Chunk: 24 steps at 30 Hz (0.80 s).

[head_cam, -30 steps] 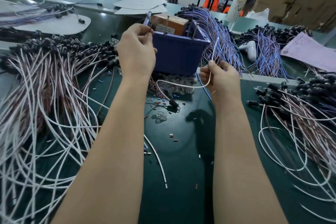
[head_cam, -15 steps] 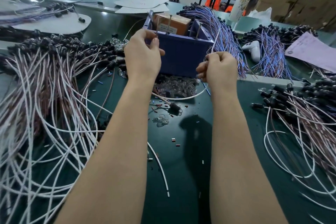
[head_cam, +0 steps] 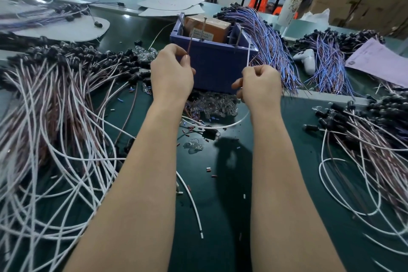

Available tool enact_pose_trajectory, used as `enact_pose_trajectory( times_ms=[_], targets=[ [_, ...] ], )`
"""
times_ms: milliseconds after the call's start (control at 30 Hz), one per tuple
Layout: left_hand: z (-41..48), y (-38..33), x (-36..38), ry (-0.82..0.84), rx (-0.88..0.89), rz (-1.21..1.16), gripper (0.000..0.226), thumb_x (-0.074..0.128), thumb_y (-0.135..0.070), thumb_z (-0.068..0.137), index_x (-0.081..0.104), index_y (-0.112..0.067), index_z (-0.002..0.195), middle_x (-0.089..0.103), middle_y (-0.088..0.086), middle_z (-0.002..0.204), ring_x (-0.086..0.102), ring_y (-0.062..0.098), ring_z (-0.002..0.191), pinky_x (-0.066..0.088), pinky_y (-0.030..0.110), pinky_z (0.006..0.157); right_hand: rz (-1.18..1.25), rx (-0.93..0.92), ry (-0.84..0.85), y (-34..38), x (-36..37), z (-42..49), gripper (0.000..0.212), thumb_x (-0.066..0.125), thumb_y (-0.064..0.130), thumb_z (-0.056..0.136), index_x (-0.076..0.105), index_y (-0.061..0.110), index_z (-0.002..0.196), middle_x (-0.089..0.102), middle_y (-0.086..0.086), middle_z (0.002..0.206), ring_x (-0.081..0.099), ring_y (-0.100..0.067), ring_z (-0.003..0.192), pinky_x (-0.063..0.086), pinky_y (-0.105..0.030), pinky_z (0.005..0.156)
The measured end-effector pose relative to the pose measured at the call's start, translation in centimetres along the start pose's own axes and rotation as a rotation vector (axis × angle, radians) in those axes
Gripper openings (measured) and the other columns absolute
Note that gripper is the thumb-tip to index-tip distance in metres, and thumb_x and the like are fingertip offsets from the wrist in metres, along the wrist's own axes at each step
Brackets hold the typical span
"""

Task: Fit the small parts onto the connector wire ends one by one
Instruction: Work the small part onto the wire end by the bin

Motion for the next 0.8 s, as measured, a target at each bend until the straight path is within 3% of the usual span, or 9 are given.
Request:
enact_pose_trajectory(
  times_ms=[100,200,300,433,667,800],
  targets=[
    [0.0,-0.2,0.2,0.020,-0.003,-0.029,0.007,0.046,-0.012,0.097,0.051,-0.017,0.099,0.065,-0.005,0.075,0.051,-0.012,0.045,0.035,0.004,0.044,-0.054,-0.045,0.000,0.1,0.1,-0.1,0.015,0.046,0.020,0.098,0.052,0.013,0.086,0.061,0.005,0.056,0.053,-0.014,0.062,0.050,-0.038,0.078],
    [0.0,-0.5,0.3,0.042,0.007,-0.022,0.014,0.044,-0.006,0.093,0.045,-0.017,0.101,0.068,0.006,0.093,0.050,-0.001,0.052,0.034,0.005,0.043,-0.029,-0.087,-0.014,0.6,0.1,-0.2,0.008,0.045,0.019,0.098,0.051,0.014,0.102,0.062,0.004,0.059,0.054,-0.012,0.061,0.050,-0.037,0.078],
    [-0.1,-0.7,0.4,0.042,0.031,-0.013,0.014,0.043,-0.006,0.094,0.043,-0.019,0.101,0.067,0.004,0.089,0.053,-0.010,0.052,0.035,0.001,0.046,-0.035,-0.116,-0.020,0.9,0.2,-0.4,0.018,0.045,0.017,0.098,0.053,0.013,0.114,0.062,0.003,0.060,0.053,-0.008,0.058,0.050,-0.036,0.078],
    [-0.1,-0.5,0.5,0.034,0.036,0.013,0.011,0.046,-0.012,0.097,0.051,-0.019,0.102,0.062,-0.011,0.070,0.052,-0.007,0.054,0.036,0.004,0.049,-0.037,-0.122,-0.002,1.0,0.4,-0.5,0.021,0.046,0.016,0.098,0.054,0.012,0.117,0.062,0.001,0.060,0.053,-0.007,0.055,0.050,-0.038,0.081],
    [0.0,-0.5,0.4,0.012,0.033,0.066,0.017,0.049,-0.014,0.096,0.061,-0.017,0.085,0.058,-0.016,0.060,0.047,-0.010,0.042,0.033,0.005,0.046,-0.050,-0.131,0.023,0.9,0.7,-0.6,0.022,0.047,0.017,0.097,0.057,0.014,0.116,0.061,0.004,0.057,0.055,-0.006,0.055,0.051,-0.037,0.080],
    [-0.2,-0.4,0.6,0.015,0.014,0.053,0.017,0.050,-0.016,0.096,0.064,-0.015,0.088,0.059,-0.015,0.060,0.051,-0.004,0.053,0.040,0.014,0.060,-0.044,-0.127,0.022,0.9,0.7,-0.6,0.020,0.048,0.017,0.097,0.058,0.015,0.114,0.061,0.004,0.057,0.054,-0.005,0.054,0.052,-0.037,0.079]
  ],
)
Point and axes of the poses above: each hand's wrist, its own z-axis towards the middle knuckle, its own x-axis out of the palm, y = z × x, the point moved 4 cm from there along z, towards the middle knuckle
